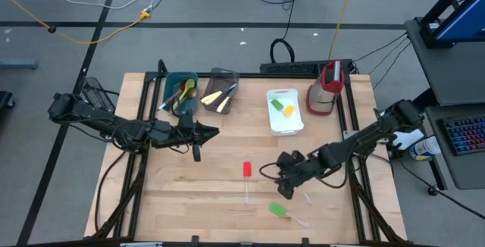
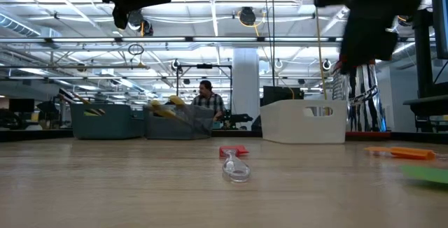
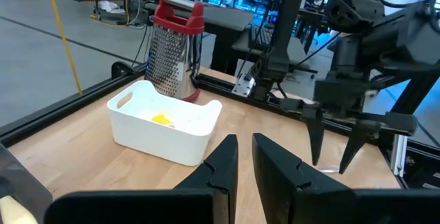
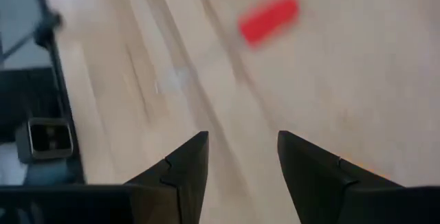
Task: Pick & Place Kitchen Items
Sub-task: Put the orange spatula into the white bin
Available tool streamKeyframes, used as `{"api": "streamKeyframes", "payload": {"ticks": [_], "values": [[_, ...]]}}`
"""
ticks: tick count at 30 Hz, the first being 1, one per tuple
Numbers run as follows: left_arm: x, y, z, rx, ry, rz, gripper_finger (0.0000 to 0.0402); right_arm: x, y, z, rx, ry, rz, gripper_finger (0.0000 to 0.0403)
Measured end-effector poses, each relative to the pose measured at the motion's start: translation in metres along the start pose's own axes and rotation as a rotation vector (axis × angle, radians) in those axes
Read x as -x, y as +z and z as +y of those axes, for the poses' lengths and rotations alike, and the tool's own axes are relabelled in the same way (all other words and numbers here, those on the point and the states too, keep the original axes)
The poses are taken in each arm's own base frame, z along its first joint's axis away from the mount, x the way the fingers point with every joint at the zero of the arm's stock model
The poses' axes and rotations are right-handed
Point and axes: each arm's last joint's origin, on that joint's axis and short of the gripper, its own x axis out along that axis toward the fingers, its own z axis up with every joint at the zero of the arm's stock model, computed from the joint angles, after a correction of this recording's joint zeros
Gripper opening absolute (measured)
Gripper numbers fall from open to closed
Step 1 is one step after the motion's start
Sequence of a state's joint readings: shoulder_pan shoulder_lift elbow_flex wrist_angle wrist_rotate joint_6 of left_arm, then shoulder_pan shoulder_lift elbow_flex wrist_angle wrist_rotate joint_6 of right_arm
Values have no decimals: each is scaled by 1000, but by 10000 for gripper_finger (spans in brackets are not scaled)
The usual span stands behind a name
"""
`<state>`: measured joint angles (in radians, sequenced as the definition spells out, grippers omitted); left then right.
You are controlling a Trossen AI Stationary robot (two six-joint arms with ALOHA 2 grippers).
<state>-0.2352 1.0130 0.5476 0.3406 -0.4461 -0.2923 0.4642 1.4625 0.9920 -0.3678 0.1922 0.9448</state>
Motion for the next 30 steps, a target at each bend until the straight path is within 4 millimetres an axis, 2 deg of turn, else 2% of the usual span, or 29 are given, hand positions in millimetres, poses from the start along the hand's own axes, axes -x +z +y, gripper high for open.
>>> {"api": "streamKeyframes", "payload": {"ticks": [6, 10, 21, 30], "values": [[0, -1, 0, -14, 3, 8, 44, -4, -17, -10, -192, -93, 222, 167], [0, -1, 0, -15, 3, 11, 44, -3, -22, -18, -254, -188, 263, 167], [0, -2, 1, -35, 7, 23, 44, -17, -31, -47, -237, -247, 271, 167], [0, -2, 1, -31, 7, 22, 44, -31, -26, -64, -172, -180, 191, 167]]}}
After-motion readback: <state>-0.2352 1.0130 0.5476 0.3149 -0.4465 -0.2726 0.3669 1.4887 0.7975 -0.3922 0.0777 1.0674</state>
